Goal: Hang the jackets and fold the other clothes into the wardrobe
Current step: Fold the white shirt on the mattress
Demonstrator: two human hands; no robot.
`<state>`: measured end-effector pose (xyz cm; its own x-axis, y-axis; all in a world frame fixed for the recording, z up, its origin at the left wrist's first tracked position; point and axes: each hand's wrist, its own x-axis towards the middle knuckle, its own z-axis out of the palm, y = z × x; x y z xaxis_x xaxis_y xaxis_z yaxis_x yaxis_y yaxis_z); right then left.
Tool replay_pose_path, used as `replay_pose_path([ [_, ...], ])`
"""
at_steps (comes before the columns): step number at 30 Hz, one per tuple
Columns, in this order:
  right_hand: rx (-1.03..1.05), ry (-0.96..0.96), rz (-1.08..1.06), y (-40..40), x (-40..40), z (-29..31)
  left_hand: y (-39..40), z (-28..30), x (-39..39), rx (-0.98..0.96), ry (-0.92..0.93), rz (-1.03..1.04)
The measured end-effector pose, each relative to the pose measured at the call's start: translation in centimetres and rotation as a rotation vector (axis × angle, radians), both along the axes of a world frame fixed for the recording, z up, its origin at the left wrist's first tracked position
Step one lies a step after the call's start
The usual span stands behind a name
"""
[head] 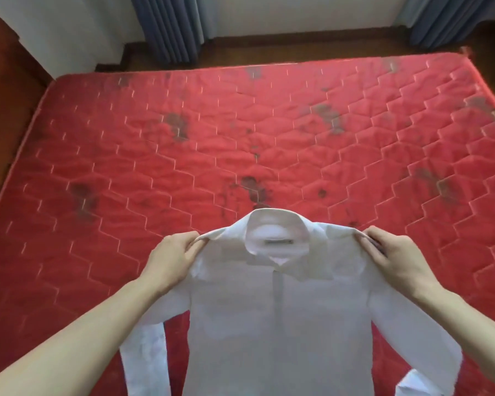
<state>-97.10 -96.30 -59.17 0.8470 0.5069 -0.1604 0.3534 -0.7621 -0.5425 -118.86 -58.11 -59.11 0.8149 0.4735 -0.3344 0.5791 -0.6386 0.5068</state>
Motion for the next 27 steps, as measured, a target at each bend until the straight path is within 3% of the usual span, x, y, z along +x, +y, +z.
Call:
replay_pose_path([
  [5, -0.178, -0.185, 0.225, 3.3, 6.1, -7.6, 3.9, -8.3, 5.5, 0.147, 0.013, -0.026],
  [10, -0.221, -0.471, 0.277, 8.5, 13.6, -14.1, 6.7, -14.8, 11.5, 0.427, 0.022, 0.065],
  [15, -0.239, -0.383, 0.17, 11.7, 14.5, -19.1, 4.8, -19.6, 14.1, 0.548, -0.018, 0.115],
  [17, -0.235, -0.349, 0.203, 10.9, 13.0, -19.9, 2.0, -20.3, 14.0, 0.557, -0.081, -0.002],
  [21, -0.149, -0.325, 0.17, 5.8, 8.8, -20.3, -3.6, -20.6, 13.1, 0.485, -0.134, -0.437],
  [24, -0.294, -0.248, 0.081, 0.3, 5.9, -21.1, -7.6, -21.6, 12.5, 0.454, -0.152, -0.707],
  [27, -0.383, -0.089, -0.083, -4.5, 3.8, -21.9, -11.7, -22.7, 12.7, 0.367, -0.011, -0.784],
])
